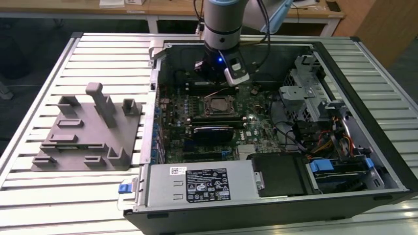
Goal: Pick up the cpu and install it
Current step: 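Install the first cpu locking lever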
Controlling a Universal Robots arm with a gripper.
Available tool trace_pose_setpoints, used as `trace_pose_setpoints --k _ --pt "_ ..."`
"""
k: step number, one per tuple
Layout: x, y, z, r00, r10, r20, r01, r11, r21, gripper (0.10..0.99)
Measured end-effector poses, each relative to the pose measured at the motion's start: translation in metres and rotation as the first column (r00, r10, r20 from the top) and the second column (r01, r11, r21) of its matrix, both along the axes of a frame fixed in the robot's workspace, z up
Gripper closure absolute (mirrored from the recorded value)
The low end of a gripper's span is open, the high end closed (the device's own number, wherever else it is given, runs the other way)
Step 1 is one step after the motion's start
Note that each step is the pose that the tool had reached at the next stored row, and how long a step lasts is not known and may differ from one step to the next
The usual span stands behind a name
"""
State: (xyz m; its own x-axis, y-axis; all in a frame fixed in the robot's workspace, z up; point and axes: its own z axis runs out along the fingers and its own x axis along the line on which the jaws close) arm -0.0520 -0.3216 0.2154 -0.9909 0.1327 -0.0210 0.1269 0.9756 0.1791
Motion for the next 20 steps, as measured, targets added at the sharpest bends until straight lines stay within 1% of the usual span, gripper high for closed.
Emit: trace_pose_setpoints --k 1,2,3,7,11,12,16,17,20 --pt "0.0000 0.0000 -0.0004 1.0000 -0.003 0.0025 0.003 1.0000 -0.002 0.980" --pt "0.0000 -0.0001 -0.0007 1.0000 -0.006 0.0076 0.006 1.0000 -0.003 0.980" --pt "0.0000 -0.0001 -0.0011 0.9999 -0.009 0.0139 0.009 1.0000 -0.003 0.980" --pt "0.0000 0.0000 -0.0025 0.9989 -0.022 0.0417 0.022 0.9998 -0.003 0.980" --pt "0.0000 0.0000 -0.0038 0.9970 -0.030 0.0705 0.031 0.9995 -0.003 0.980" --pt "0.0000 0.0000 -0.0041 0.9965 -0.031 0.0769 0.032 0.9995 -0.004 0.980" --pt "0.0000 -0.0001 -0.0042 0.9965 -0.031 0.0775 0.032 0.9995 -0.004 0.980" --pt "-0.0001 0.0000 -0.0047 0.9962 -0.034 0.0800 0.034 0.9994 -0.004 0.980" --pt "-0.0001 0.0000 -0.0070 0.9944 -0.053 0.0917 0.053 0.9986 -0.006 0.980"
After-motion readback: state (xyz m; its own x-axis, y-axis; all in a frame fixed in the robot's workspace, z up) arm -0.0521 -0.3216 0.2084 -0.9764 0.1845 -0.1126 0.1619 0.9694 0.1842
